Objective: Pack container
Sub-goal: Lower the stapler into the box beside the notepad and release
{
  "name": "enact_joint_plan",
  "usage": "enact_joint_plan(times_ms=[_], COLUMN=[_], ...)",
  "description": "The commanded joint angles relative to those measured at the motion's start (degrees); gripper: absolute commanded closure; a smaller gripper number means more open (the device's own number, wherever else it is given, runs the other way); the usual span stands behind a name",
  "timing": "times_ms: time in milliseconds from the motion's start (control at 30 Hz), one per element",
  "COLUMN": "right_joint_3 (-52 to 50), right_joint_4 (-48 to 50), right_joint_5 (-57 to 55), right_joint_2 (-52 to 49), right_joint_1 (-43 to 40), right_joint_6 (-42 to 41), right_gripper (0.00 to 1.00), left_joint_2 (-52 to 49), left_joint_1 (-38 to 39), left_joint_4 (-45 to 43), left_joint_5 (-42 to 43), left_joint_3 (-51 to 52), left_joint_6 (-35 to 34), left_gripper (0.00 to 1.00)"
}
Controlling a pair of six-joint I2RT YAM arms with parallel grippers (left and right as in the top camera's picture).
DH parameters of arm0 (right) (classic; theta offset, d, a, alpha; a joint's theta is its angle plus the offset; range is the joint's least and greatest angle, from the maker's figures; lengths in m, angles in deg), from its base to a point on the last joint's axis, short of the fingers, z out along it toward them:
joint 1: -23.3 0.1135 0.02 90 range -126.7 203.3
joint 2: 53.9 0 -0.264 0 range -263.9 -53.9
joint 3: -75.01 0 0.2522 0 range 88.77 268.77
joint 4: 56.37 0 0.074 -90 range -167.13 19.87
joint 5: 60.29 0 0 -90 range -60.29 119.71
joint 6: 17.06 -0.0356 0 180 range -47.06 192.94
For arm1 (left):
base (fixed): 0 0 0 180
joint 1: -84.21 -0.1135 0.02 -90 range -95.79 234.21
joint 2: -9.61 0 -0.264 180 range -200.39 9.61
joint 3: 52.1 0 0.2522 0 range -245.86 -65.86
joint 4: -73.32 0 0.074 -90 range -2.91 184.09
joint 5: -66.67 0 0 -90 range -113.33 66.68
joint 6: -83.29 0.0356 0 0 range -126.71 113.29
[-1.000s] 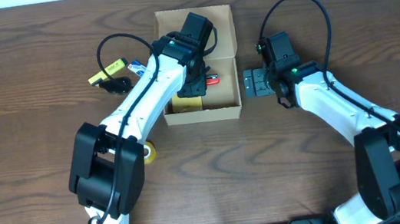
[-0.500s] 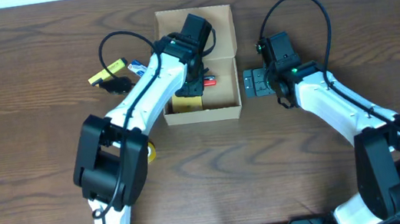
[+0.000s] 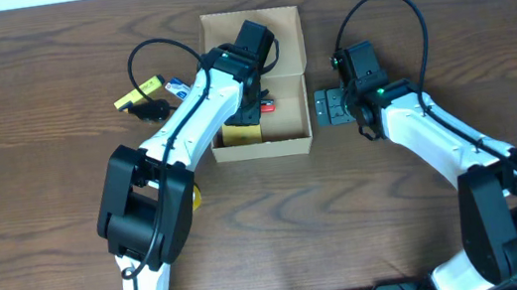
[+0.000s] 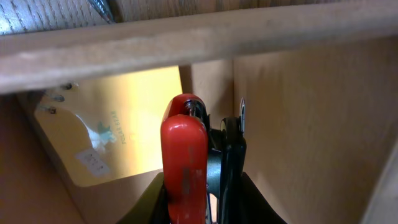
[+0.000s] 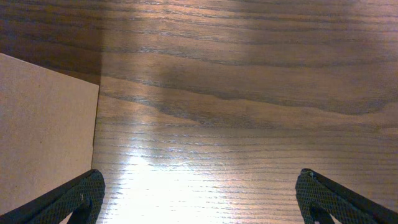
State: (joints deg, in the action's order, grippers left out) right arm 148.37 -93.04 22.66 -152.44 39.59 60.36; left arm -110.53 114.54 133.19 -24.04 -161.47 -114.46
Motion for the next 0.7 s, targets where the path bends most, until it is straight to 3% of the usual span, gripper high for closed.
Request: enact_joint_plan(times_ms=[0,667], right_joint_3=[-0.15,-0.15], right_joint_4=[-0.07,-0.07], right_joint_5=[0.02,0.02], right_joint_2=[-0.48,-0.48], right_joint_1=[-0.50,-0.50], right_joint_6=[-0.66,-0.66], right_gripper=[0.01,0.01], left_joint_2=[-0.52,-2.97], left_joint_1=[-0.42,-0.70], left_joint_4=[0.37,-3.28], left_joint_5=[-2.10,-1.81], left_joint_3=[-0.17,-0.11], left_joint_6=[0.63,-0.72], left_gripper=[0.94,0.95])
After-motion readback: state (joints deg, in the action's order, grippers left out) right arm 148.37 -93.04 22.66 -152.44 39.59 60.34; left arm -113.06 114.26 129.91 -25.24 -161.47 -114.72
